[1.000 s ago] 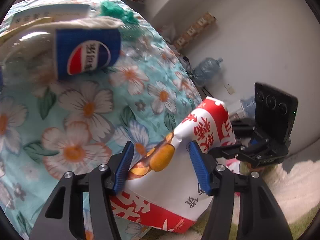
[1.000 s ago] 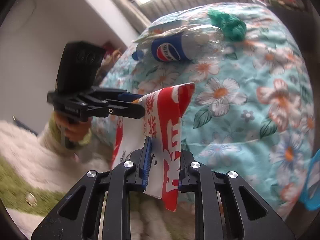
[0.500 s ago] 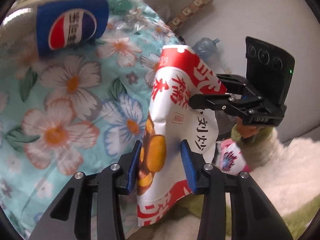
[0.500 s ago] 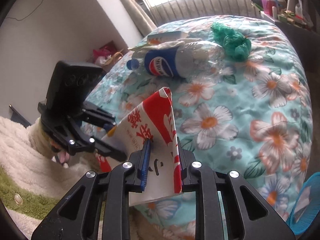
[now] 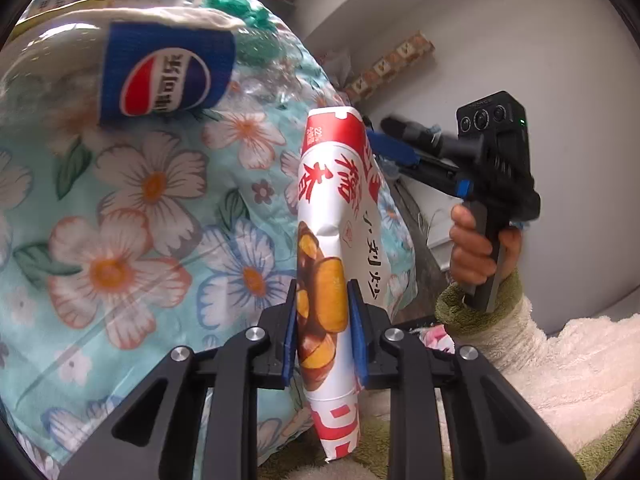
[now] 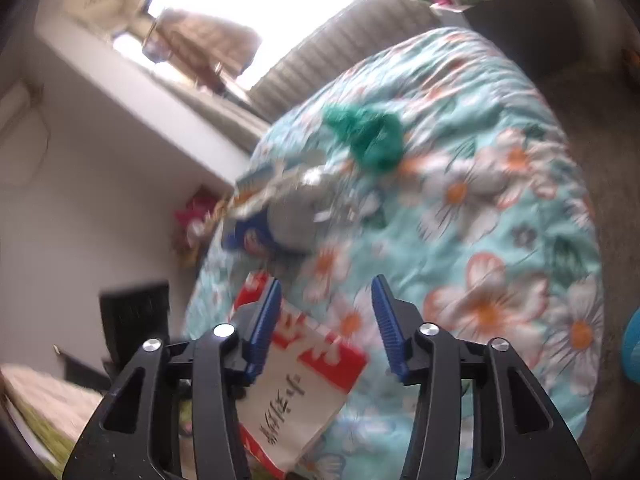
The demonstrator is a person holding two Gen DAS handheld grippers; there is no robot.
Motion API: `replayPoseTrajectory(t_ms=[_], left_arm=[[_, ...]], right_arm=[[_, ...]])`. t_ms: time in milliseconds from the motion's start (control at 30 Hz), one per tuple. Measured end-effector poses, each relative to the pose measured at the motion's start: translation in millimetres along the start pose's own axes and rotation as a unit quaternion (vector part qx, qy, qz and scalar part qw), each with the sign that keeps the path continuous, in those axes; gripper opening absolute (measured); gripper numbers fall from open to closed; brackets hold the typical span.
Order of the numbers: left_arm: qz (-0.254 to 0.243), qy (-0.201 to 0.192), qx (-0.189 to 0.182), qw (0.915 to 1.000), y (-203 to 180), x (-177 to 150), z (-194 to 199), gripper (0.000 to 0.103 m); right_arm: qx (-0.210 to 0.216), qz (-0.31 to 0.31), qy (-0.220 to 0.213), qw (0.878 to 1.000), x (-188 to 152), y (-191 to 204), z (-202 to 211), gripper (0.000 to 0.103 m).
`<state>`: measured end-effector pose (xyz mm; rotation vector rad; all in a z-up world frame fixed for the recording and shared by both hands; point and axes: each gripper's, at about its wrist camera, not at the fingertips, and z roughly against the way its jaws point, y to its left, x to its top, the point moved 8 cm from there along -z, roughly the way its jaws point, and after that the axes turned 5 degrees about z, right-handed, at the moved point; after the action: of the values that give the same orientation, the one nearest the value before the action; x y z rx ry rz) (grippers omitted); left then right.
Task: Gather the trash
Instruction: 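Grasp the green plastic bag with the right tool while the left tool holds the wrapper, then carry wrapper and green bag over the blue wastebasket and open both tools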
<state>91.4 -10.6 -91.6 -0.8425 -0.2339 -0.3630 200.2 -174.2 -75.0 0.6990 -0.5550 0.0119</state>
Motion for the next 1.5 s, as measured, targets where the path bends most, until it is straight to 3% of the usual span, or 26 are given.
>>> replayPoseTrajectory(t_ms=[200, 367, 533, 600, 633, 733, 933, 1100, 1200, 1333, 1500], left_arm=[[0.037, -0.024, -0.007, 0.999, 18.9, -1.9, 9.4, 0.021], [0.045, -0.038, 0.0, 0.9983, 24.1, -11.4, 20.4, 0.021], [0.039, -0.048, 0.009, 0.998, 21.2, -19.0, 27.1, 0.022], [0.035, -0.052, 0.011, 0.998, 19.0, -21.7, 28.3, 0.022], [0.033, -0.055, 0.011, 0.9979, 16.2, -21.1, 28.3, 0.022], [0.024, -0.059, 0.013, 0.9979, 4.4, -21.5, 27.0, 0.021], [0.002, -0.062, 0.003, 0.998, -13.6, -16.9, 32.9, 0.021], [-0.019, -0.071, -0.016, 0.9972, -36.6, -5.0, 37.7, 0.02], [-0.046, -0.079, -0.019, 0.9956, -57.6, 7.5, 38.2, 0.02], [-0.081, -0.064, -0.016, 0.9945, -92.3, 32.8, 23.7, 0.02], [-0.135, -0.012, -0.017, 0.9906, -154.6, 71.2, -36.3, 0.021]], right_arm=[[0.017, -0.07, -0.027, 0.997, 56.6, -7.5, -11.4, 0.056], [-0.035, -0.077, -0.017, 0.996, 98.6, -14.5, -48.1, 0.059], [-0.058, -0.059, 0.036, 0.996, 118.1, -19.1, -98.5, 0.06], [-0.097, -0.049, 0.048, 0.993, 115.8, -26.2, -111.3, 0.046], [-0.096, -0.053, 0.053, 0.993, 114.4, -28.5, -114.9, 0.033], [-0.073, -0.081, 0.037, 0.993, 109.6, -32.0, -110.1, 0.028], [-0.074, -0.082, -0.021, 0.994, 107.4, -30.1, -53.3, 0.025], [-0.072, -0.087, -0.095, 0.989, 105.7, -25.0, 21.5, 0.025], [-0.093, -0.091, -0.147, 0.98, 97.3, -26.3, 76.8, 0.025], [-0.162, -0.11, -0.218, 0.956, 75.3, -45.8, 158.7, 0.025], [-0.234, -0.182, -0.297, 0.908, 28.5, -96.7, 251.7, 0.026]])
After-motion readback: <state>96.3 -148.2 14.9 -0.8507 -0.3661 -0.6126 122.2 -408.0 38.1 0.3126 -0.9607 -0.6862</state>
